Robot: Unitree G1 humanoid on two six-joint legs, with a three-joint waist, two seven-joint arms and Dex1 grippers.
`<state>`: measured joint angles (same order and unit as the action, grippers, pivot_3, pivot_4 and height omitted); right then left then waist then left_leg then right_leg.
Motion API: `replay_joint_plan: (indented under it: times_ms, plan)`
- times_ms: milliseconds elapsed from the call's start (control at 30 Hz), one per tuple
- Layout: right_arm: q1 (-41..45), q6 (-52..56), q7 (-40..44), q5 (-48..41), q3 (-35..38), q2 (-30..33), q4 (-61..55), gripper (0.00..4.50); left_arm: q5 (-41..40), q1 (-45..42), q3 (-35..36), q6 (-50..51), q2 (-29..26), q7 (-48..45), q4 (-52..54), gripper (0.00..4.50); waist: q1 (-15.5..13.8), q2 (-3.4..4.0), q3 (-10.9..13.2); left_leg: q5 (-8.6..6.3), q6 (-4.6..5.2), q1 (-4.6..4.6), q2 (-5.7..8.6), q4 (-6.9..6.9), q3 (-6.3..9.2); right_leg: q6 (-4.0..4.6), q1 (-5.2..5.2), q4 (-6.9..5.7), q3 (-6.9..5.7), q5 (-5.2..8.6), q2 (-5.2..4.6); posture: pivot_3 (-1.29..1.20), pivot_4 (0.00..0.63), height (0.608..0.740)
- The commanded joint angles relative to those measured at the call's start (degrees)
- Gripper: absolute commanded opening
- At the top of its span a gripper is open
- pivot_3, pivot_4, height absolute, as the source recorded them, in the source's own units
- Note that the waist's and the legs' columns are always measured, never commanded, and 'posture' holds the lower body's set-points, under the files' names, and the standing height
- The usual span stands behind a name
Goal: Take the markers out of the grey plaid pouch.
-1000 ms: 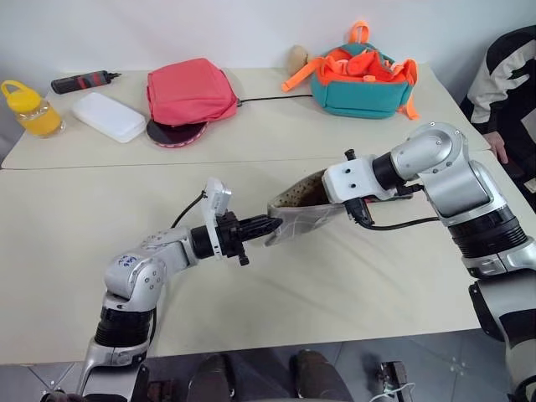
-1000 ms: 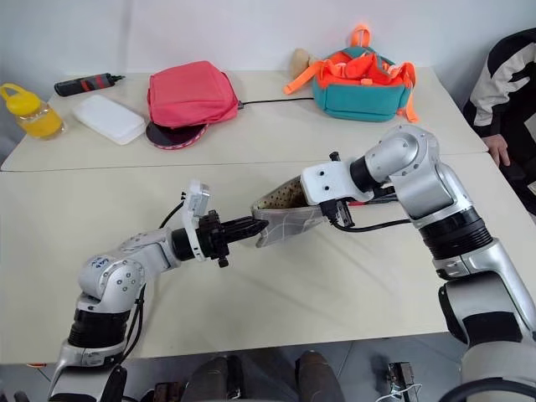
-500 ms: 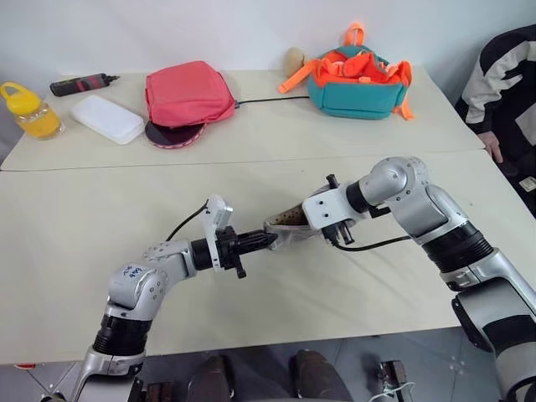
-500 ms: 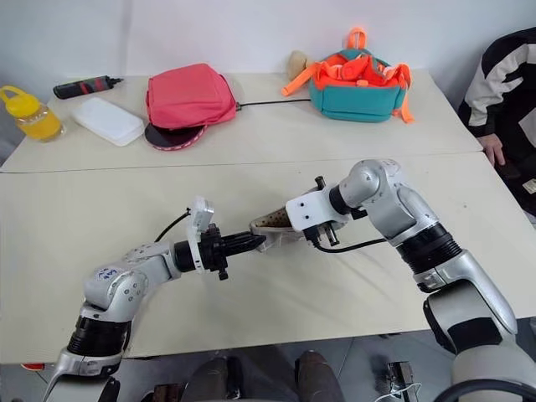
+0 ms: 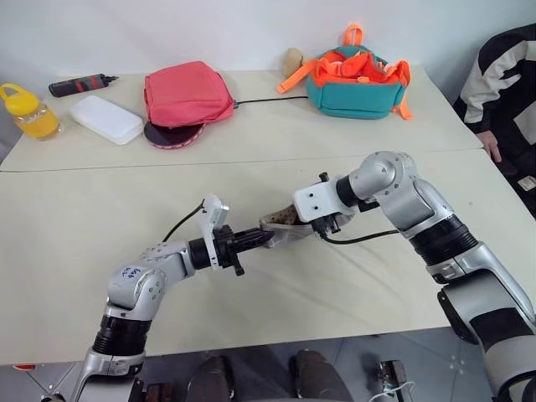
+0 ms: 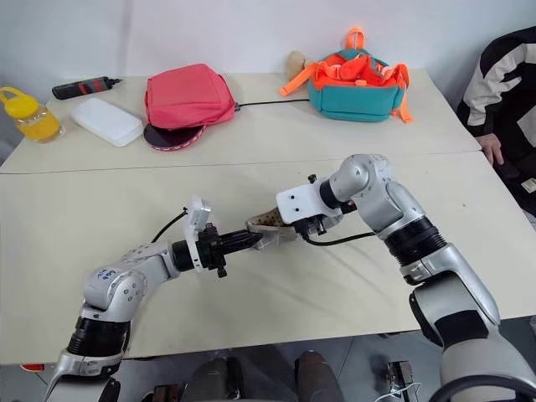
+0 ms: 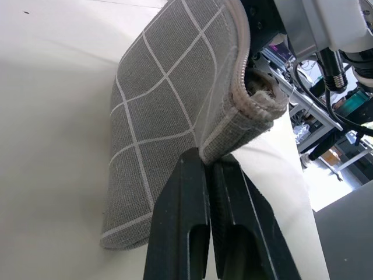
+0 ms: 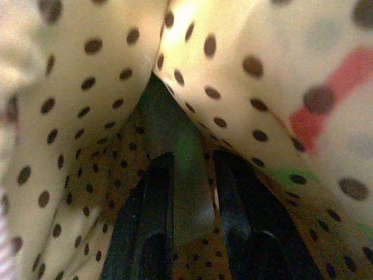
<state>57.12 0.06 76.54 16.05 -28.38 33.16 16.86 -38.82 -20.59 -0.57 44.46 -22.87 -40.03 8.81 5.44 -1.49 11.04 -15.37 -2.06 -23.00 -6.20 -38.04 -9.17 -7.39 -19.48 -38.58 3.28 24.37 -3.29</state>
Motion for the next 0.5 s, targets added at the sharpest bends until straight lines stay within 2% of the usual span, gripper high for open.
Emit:
replay_joint_plan:
  times_ms: [33,500]
  plan:
    - [0.9,-0.6,-0.2,-0.3,0.1,-1.5,0.8,1.12,0.1,-0.8,1.5,-0.8,0.1,0.0,-0.8,0.00,0.0,0.00,0.0,0.00,0.00,0.00,0.00,-0.01,0.00,0.00,0.00,0.00,0.00,0.00,0.00,0.00,0.150,0.740]
    - [0.1,-4.0,-3.2,3.3,-2.4,-5.6,9.3,1.12,0.1,-1.4,2.6,-1.1,0.3,0.0,-1.8,0.00,0.8,-0.03,0.0,0.01,-0.01,0.24,-0.01,-0.03,0.00,0.00,0.25,-0.05,0.01,0.00,0.01,0.00,0.150,0.740]
